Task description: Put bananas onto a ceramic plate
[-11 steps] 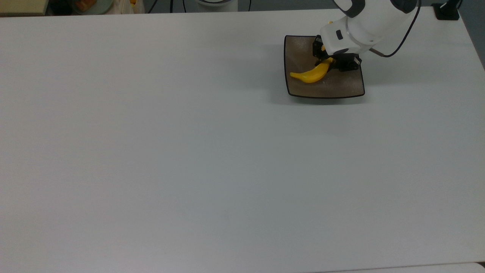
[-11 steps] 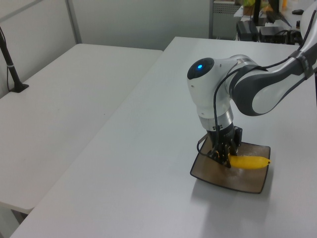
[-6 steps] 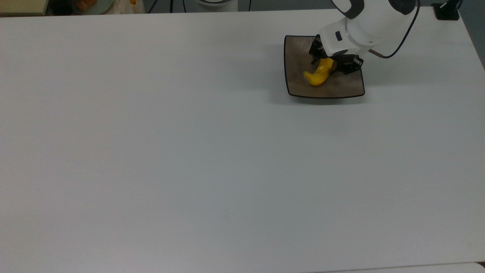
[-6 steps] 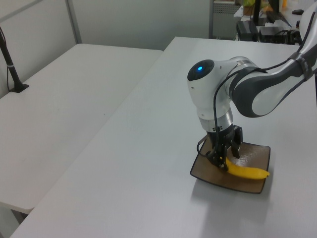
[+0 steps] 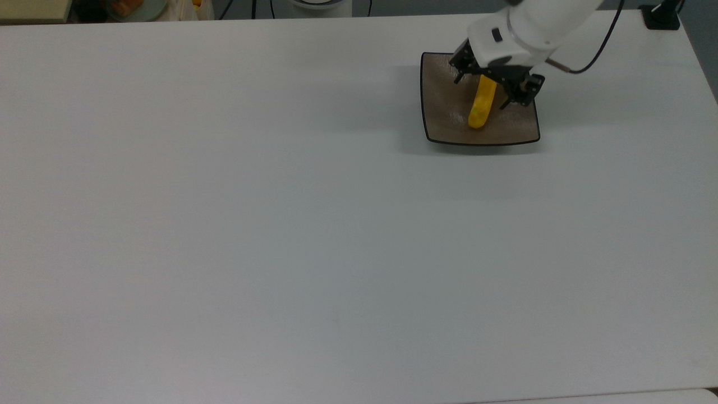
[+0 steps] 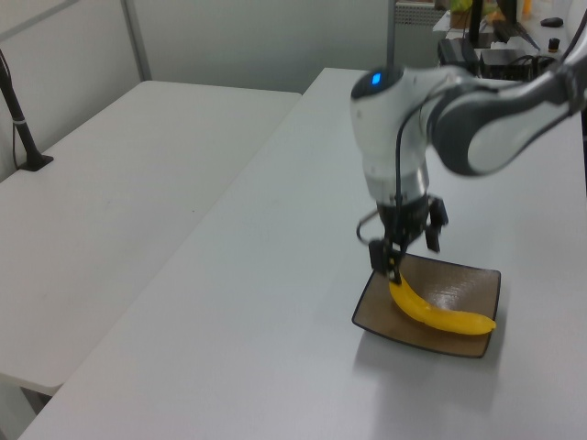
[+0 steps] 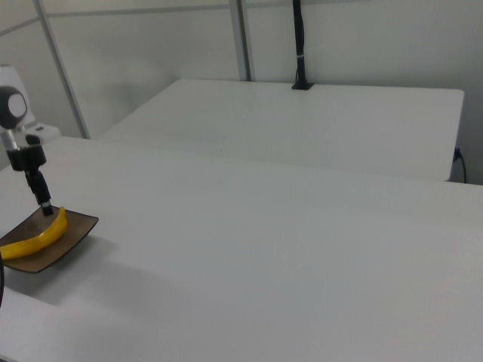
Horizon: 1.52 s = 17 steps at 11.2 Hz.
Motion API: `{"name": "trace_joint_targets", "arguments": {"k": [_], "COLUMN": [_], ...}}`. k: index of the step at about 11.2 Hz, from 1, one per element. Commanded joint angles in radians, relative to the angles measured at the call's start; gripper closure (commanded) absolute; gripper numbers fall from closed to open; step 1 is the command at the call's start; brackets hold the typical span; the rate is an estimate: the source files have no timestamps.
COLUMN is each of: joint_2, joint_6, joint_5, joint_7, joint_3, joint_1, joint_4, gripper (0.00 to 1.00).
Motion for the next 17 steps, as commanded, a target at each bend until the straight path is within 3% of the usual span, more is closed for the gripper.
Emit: {"name": "trace_joint_targets", "arguments": {"k": [1, 5, 8, 12, 15, 17], "joint_2": [-0.134, -0.330, -0.419, -0.421, -0.417, -0.415], "joint_6": [-0.119, -0.231, -0.256, -0.238, -0.129, -0.097], "joint_5": [0.002, 0.020, 0.113, 0.123, 0.131, 0.186], "joint_7": [-0.050, -0.194, -0.403, -0.722, -0.999, -1.111], "joint_3": [0.003, -0.006, -0.035, -0.168, -0.220, -0.236], "joint_1": [-0.060, -0.180, -0.310, -0.315, -0.311, -0.312], "joint_4": [0.007, 0.010, 0.011, 0.010, -0.016, -0.016], "gripper": [0.00, 0.00, 0.00, 0.00, 0.00, 0.00]}}
